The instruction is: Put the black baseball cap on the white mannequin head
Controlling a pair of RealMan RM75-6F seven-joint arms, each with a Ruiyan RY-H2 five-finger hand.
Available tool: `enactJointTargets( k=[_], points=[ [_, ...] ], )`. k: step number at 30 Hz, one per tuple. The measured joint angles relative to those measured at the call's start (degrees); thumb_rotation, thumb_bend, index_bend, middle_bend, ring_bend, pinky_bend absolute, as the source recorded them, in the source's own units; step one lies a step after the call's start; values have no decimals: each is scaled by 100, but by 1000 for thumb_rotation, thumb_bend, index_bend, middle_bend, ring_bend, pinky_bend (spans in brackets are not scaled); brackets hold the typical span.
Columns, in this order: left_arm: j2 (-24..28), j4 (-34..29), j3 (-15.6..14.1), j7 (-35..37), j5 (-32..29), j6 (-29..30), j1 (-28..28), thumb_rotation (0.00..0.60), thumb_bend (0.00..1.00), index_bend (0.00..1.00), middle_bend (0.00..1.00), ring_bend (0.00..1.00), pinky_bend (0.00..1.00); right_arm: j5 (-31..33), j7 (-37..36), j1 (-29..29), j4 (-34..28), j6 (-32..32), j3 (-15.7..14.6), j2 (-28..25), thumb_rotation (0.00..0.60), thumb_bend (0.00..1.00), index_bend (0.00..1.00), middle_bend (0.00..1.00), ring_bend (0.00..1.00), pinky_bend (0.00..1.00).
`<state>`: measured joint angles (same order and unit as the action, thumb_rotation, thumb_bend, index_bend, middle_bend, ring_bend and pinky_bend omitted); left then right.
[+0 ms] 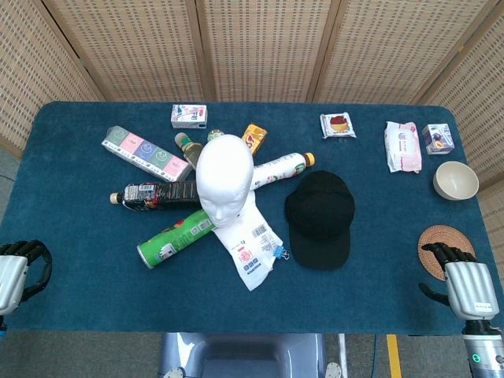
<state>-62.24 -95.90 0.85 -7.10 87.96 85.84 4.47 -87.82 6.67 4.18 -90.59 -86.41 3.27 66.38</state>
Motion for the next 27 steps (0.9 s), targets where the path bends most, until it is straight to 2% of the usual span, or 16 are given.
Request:
enactJointTargets(
  k=[27],
  points=[
    [102, -87, -38, 79, 130, 148, -78, 600, 313, 580, 424, 347, 364, -182, -261, -72, 60, -124, -79, 19, 600, 88, 297, 336, 379, 439]
  ],
)
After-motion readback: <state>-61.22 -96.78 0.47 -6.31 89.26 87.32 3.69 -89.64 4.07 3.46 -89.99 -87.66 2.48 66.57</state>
